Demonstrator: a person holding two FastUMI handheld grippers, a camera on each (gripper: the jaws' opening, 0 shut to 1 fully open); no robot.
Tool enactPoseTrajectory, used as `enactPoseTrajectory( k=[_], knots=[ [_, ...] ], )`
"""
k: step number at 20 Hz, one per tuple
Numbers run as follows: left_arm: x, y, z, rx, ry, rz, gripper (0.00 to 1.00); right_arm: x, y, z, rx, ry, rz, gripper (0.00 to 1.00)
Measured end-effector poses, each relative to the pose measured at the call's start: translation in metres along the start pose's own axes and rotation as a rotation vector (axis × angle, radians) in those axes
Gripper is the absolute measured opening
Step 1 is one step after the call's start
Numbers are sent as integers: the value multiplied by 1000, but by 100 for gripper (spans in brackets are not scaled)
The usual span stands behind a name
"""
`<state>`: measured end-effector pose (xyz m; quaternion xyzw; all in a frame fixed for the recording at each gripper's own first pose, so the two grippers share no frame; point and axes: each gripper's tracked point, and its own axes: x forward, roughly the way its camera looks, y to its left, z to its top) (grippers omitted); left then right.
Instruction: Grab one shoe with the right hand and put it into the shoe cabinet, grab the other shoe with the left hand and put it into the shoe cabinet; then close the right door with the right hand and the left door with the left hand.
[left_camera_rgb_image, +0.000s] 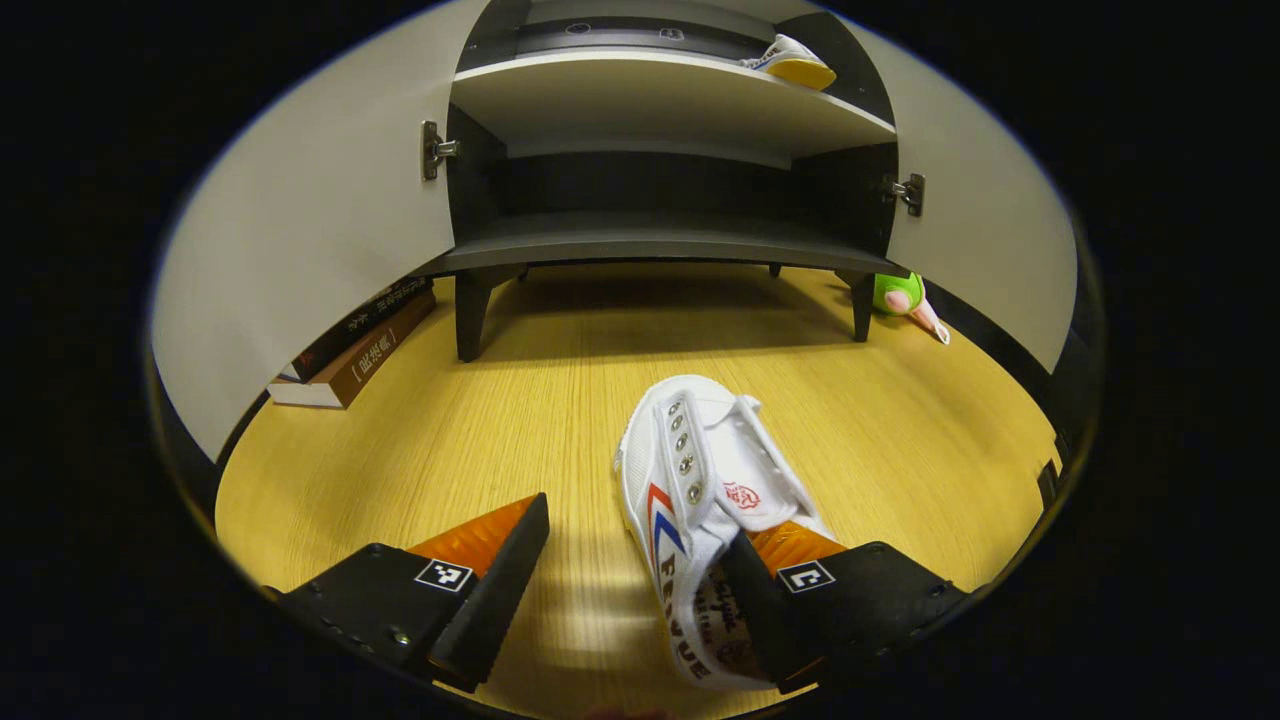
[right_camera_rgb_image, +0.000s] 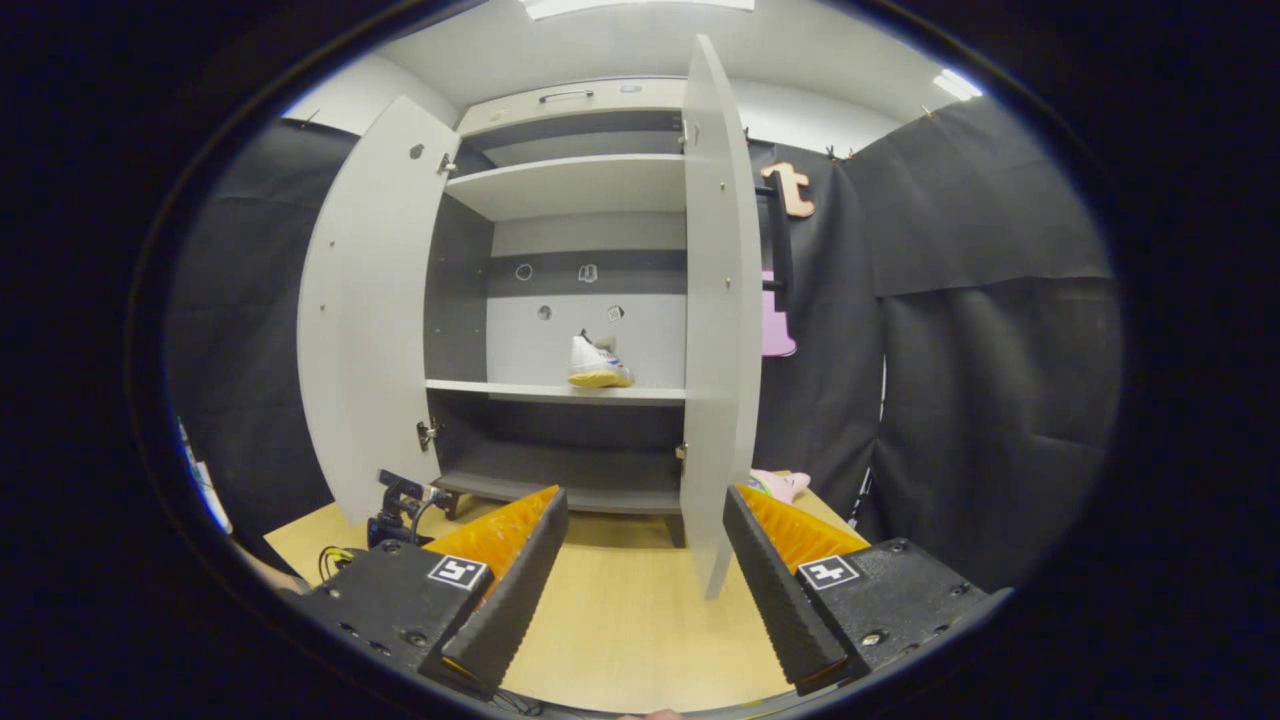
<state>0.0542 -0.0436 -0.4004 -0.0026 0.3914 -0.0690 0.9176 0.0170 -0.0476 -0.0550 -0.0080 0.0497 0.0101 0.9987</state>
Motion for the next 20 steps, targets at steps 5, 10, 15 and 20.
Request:
enactPoseTrajectory(
  k=[5, 10, 15, 20],
  knots=[
    [10, -9, 7, -5, -37, -19, 76, 6, -5, -5, 7, 20, -7, 98],
    [12, -12, 7, -43, -63, -12, 38, 9, -2, -12, -5, 40, 5, 98],
    [9, -5, 12, -44, -67, 28, 4, 9, 8, -14, -15, 39, 35, 98],
    [-58, -20, 58, -62, -165, -49, 0, 11, 21, -15, -12, 42, 64, 98]
  ],
)
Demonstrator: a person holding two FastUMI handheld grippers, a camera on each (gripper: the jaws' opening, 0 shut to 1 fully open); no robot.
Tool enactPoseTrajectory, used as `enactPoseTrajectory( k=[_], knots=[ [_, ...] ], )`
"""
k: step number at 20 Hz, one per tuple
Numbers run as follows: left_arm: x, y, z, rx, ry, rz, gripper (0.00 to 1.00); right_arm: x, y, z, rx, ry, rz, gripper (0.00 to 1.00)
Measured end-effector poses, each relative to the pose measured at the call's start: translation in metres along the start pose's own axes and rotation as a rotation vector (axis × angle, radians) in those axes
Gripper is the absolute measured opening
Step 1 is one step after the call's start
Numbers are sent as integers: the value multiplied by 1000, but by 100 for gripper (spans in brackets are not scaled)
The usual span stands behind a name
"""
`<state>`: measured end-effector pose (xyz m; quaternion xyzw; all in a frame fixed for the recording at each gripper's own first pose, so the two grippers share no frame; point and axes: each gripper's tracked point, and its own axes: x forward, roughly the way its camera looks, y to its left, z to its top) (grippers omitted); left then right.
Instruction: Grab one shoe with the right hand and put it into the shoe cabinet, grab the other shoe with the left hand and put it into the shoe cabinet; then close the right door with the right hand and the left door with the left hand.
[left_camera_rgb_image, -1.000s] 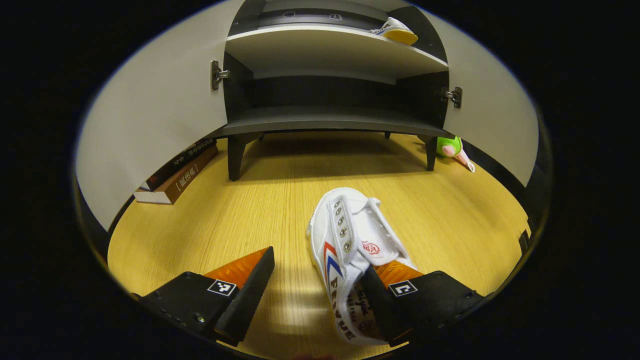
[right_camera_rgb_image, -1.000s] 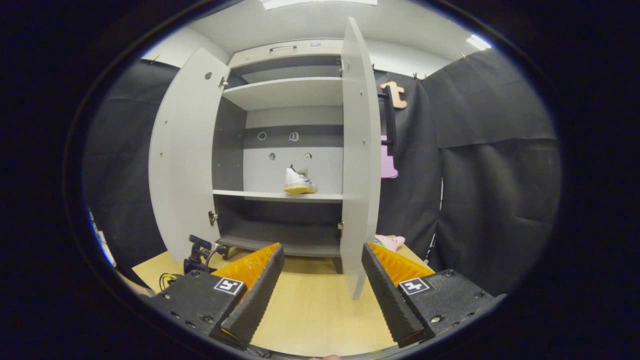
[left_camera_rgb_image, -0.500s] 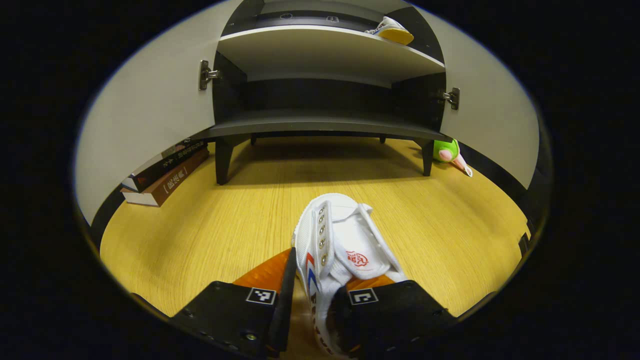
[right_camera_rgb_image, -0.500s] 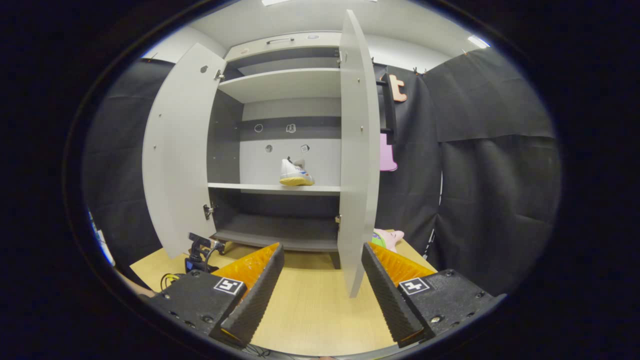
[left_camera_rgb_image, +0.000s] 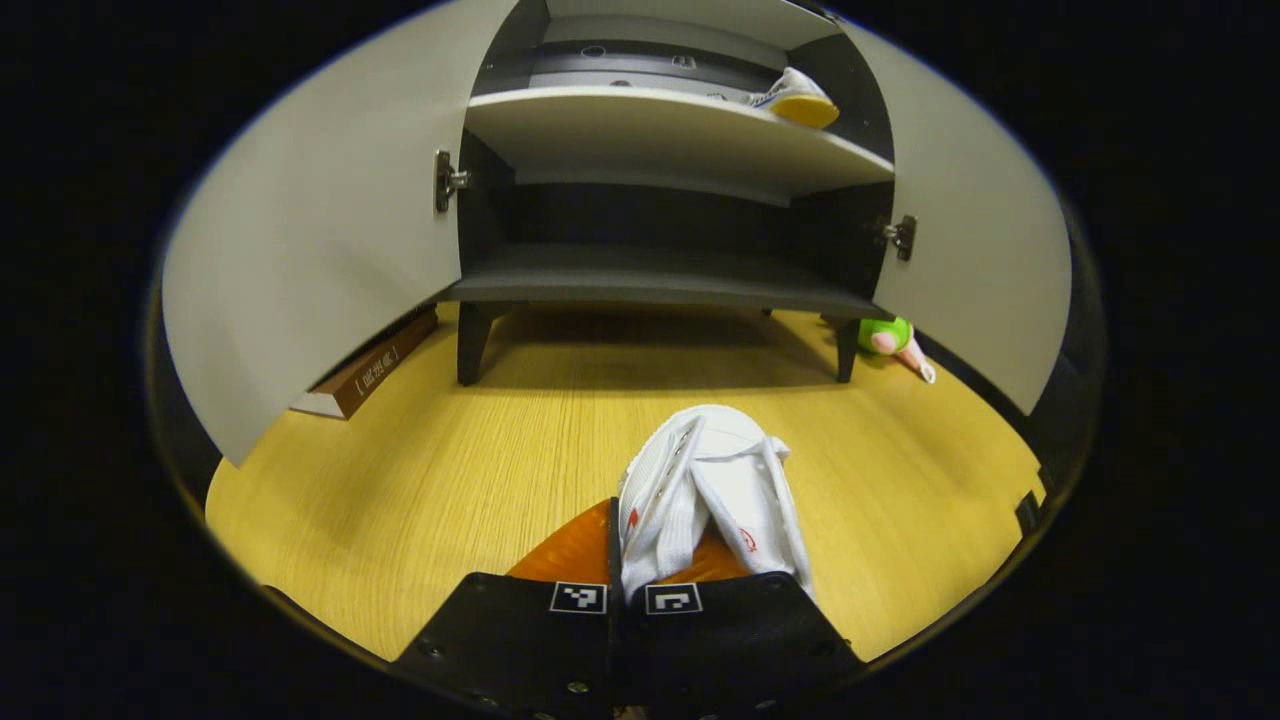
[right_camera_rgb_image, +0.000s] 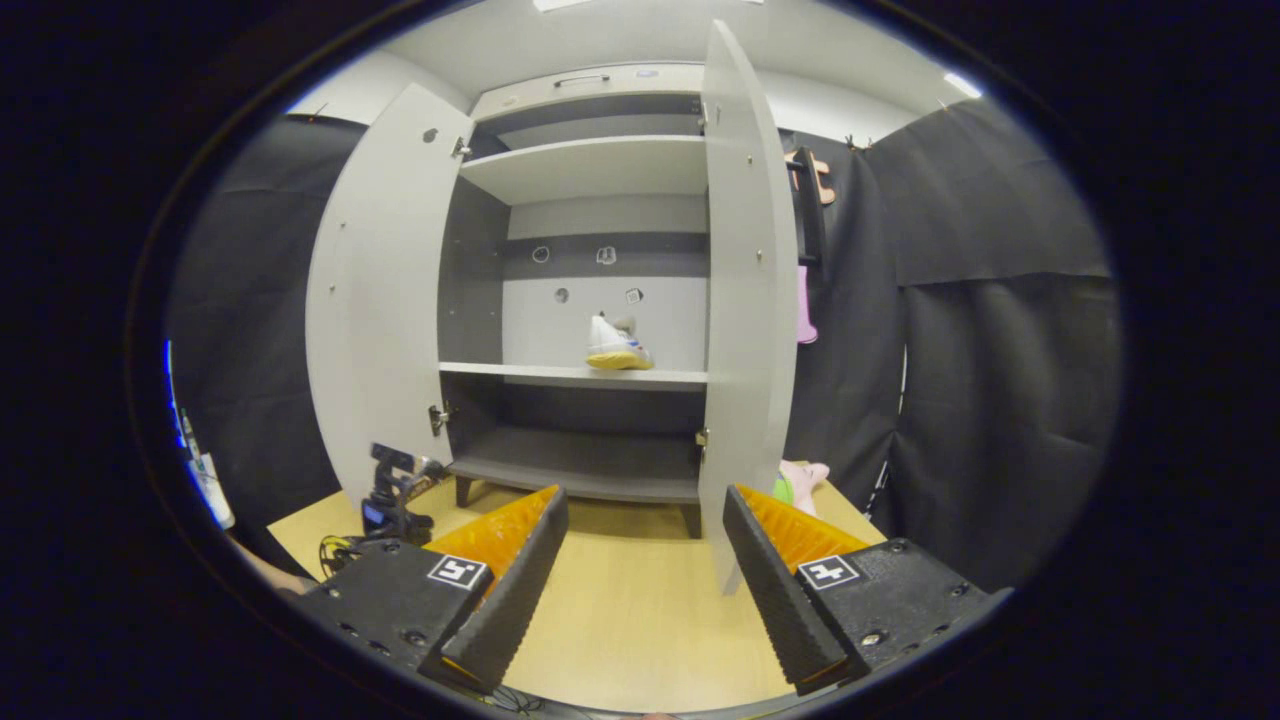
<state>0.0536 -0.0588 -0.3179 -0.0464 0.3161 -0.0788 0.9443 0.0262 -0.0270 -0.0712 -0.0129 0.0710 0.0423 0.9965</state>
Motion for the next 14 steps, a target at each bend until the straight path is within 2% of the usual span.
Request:
enactPoseTrajectory(
  k=[4, 7, 10, 11, 12, 14],
  knots=[
    [-44, -8, 119, -31, -199, -20, 0, 5, 14, -2, -1, 4, 43, 98],
    [-46, -13, 209, -73, -323, -40, 0, 9, 27, 1, -7, -4, 84, 98],
    [-29, -9, 274, -115, -390, 27, 0, 10, 40, 3, -7, -11, 118, 98],
    [-19, -3, 299, -108, -417, 60, 11, 9, 42, 4, -9, -15, 123, 97],
    [-8, 3, 323, -109, -445, 83, 0, 8, 42, 6, -13, -20, 121, 97],
    [16, 11, 357, -126, -444, 113, 0, 6, 41, 8, -16, -30, 116, 98]
  ],
)
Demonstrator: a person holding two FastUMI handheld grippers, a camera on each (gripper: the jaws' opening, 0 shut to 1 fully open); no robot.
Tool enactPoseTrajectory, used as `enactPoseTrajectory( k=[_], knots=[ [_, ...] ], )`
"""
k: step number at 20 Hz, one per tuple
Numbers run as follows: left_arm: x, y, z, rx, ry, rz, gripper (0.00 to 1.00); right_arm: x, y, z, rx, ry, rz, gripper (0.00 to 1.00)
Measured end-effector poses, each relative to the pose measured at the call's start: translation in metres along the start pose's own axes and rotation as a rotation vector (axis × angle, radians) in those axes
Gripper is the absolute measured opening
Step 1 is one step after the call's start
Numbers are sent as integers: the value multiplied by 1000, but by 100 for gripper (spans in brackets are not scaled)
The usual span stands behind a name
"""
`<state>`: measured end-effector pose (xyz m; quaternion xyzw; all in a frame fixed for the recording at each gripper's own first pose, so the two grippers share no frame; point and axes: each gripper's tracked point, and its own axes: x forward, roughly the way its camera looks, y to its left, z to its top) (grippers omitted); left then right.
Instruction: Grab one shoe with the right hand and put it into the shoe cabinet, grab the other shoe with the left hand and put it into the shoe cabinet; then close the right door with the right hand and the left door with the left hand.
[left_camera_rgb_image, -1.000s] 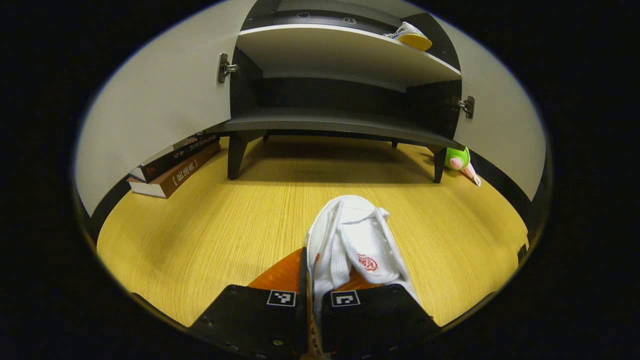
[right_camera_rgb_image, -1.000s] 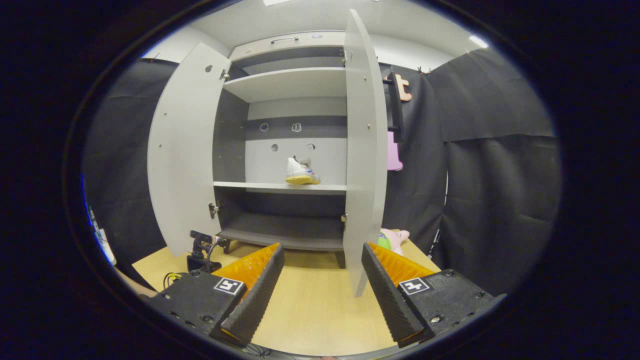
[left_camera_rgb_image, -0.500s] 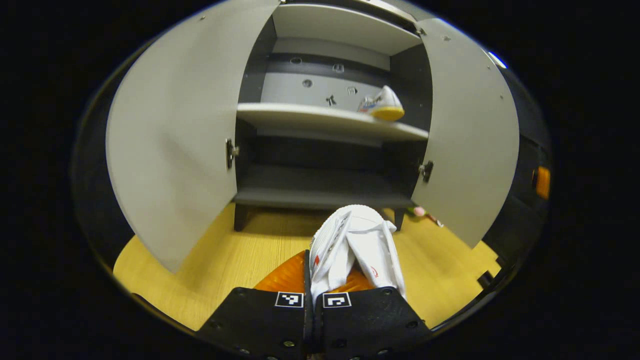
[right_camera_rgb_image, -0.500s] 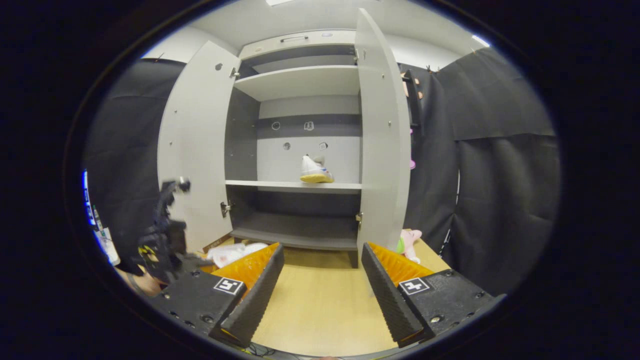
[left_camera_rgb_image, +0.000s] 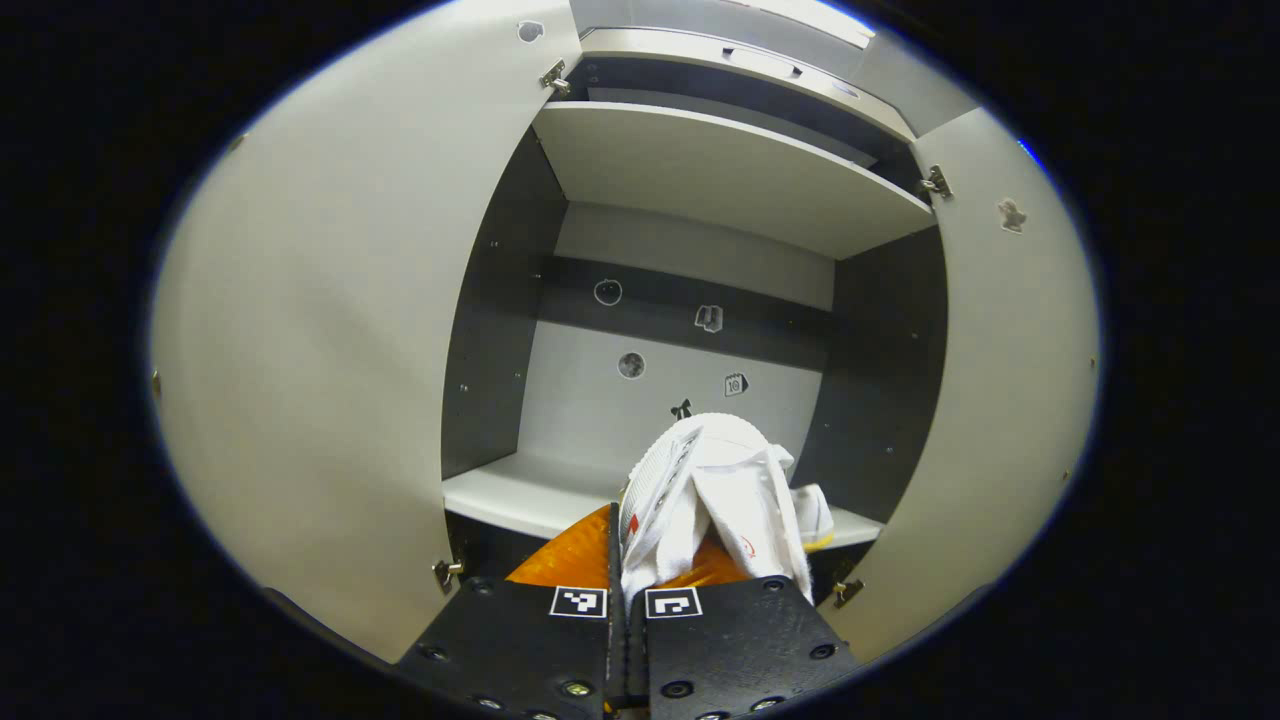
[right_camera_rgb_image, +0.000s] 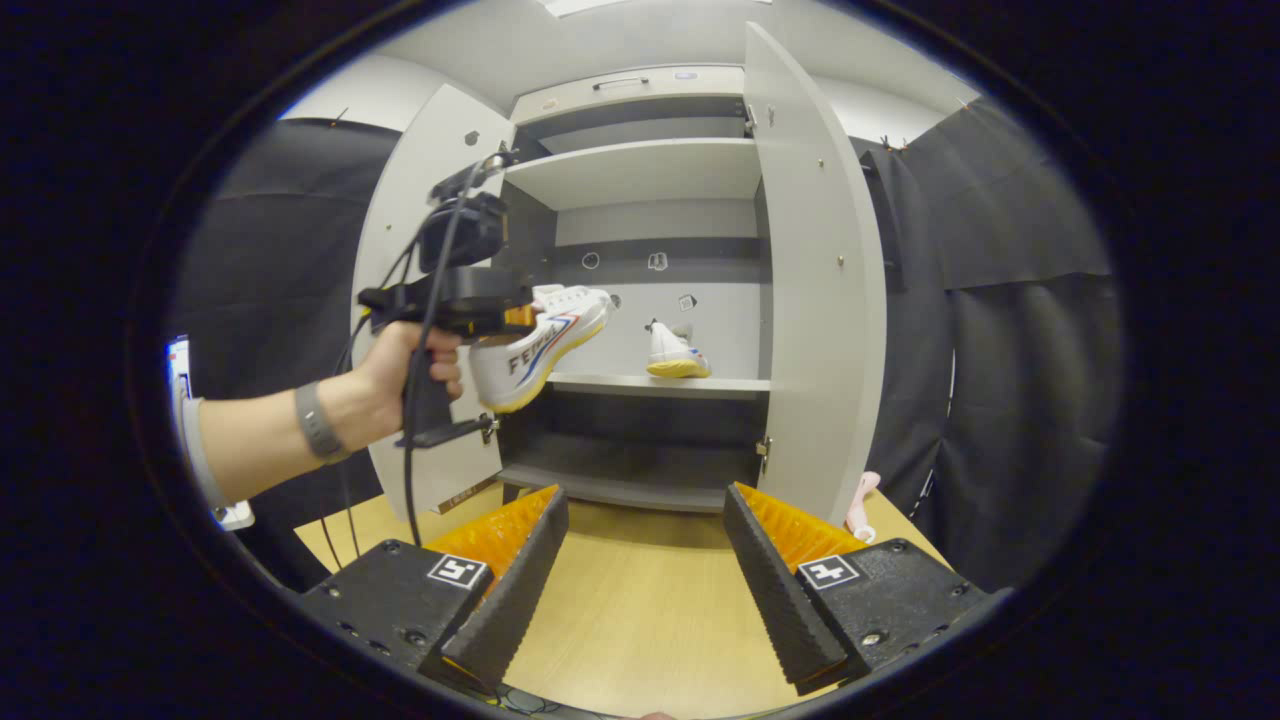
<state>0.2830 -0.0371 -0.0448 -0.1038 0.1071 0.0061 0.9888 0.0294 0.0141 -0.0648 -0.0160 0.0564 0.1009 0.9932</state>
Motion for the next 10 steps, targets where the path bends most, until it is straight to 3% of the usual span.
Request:
enactPoseTrajectory(
  k=[5, 10],
  knots=[
    [86, 20, -6, 48, 142, 139, 0, -6, -22, -9, -2, 25, -52, 98],
    [133, 27, -14, 93, 239, 210, 0, -7, -41, -7, 19, 25, -106, 98]
  ],
)
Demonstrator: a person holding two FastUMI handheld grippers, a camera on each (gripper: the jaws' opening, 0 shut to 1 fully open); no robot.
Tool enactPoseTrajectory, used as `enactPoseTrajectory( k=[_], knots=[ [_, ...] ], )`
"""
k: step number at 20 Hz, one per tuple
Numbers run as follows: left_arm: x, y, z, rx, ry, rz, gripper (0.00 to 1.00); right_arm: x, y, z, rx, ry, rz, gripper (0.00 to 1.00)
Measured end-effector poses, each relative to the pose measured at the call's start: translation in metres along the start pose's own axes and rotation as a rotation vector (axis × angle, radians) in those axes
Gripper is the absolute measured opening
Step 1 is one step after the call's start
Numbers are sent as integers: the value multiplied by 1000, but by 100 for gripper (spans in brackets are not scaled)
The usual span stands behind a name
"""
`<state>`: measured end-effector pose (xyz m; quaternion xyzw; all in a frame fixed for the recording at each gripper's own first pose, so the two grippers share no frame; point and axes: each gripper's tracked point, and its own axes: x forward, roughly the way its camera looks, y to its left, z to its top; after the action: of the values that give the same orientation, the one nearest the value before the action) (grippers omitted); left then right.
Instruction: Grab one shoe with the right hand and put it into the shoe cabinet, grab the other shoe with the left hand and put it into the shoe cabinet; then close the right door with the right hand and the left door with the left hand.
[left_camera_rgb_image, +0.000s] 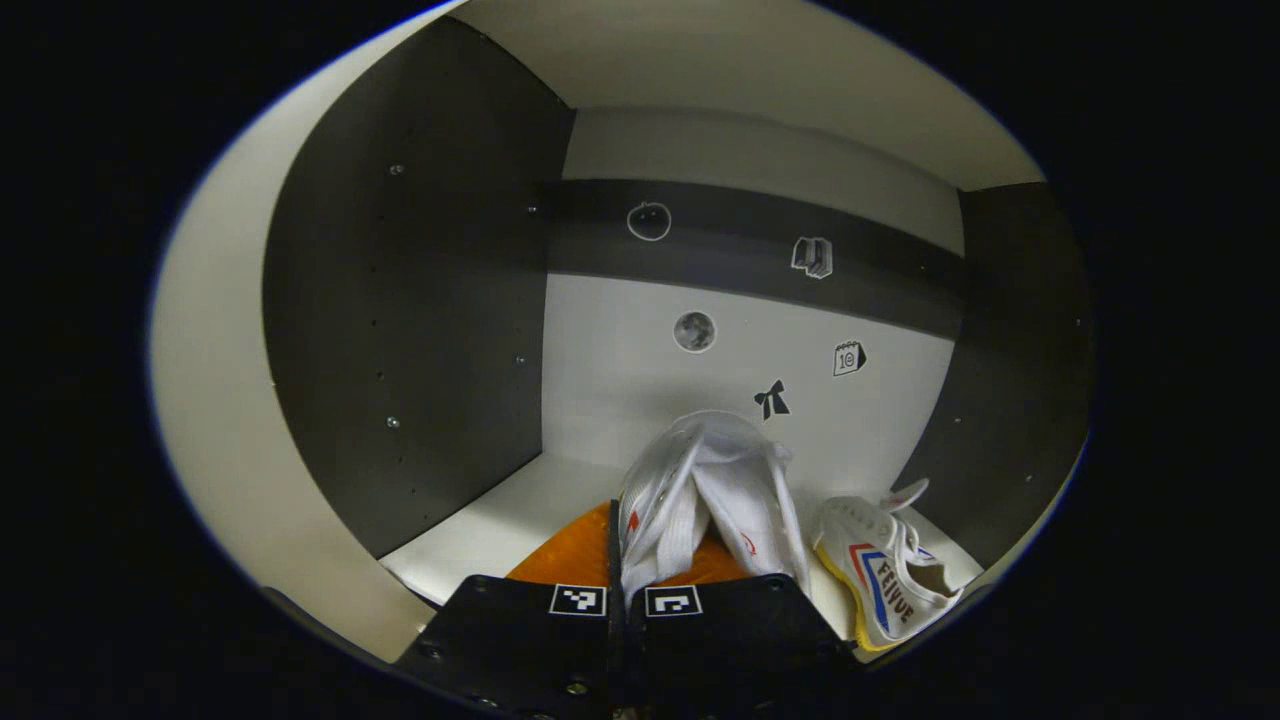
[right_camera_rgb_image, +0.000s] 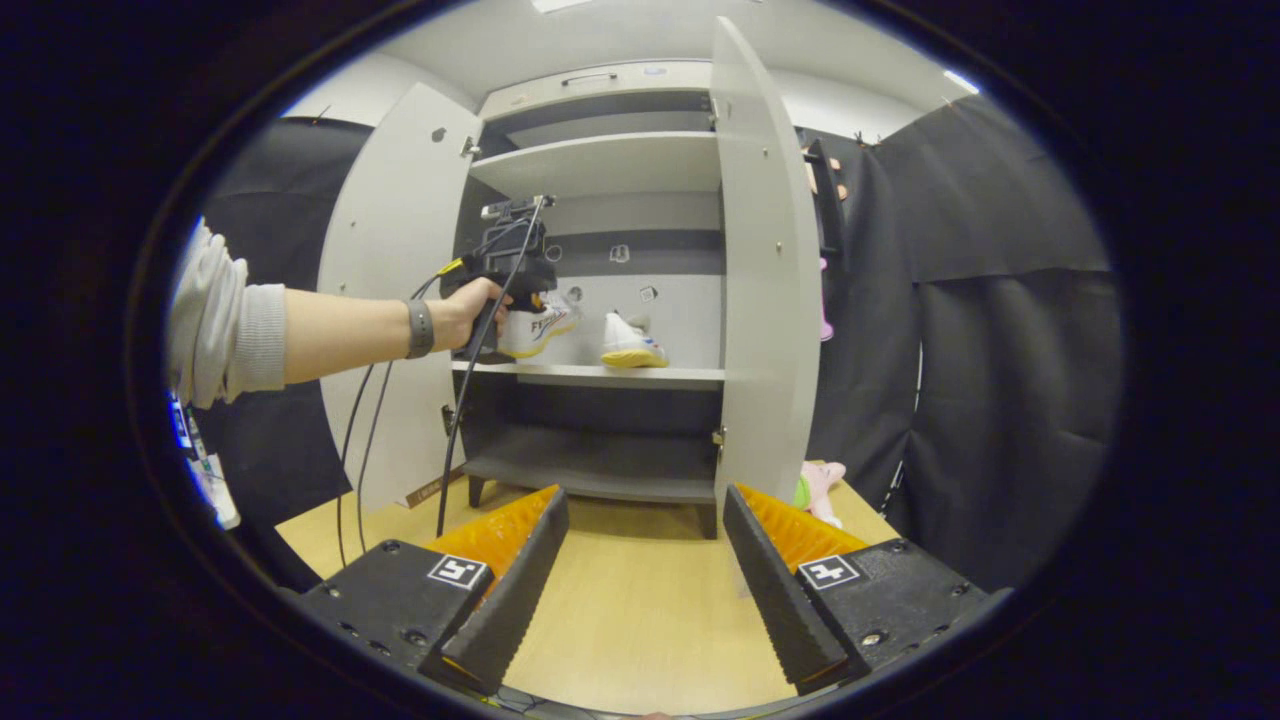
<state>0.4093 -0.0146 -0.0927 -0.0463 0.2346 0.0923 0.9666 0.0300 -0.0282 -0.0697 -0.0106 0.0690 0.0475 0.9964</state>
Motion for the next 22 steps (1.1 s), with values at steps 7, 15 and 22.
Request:
enactPoseTrajectory(
  k=[7, 15, 22],
  knots=[
    [31, 3, -30, 21, 179, 20, 0, 5, -10, -3, 20, 12, -32, 98],
    [45, 3, -52, -97, 360, -37, 14, 3, -16, -10, 30, 26, -40, 98],
    [3, 3, -34, -76, 327, -122, 34, 2, -14, -11, 48, 31, -20, 98]
  ],
)
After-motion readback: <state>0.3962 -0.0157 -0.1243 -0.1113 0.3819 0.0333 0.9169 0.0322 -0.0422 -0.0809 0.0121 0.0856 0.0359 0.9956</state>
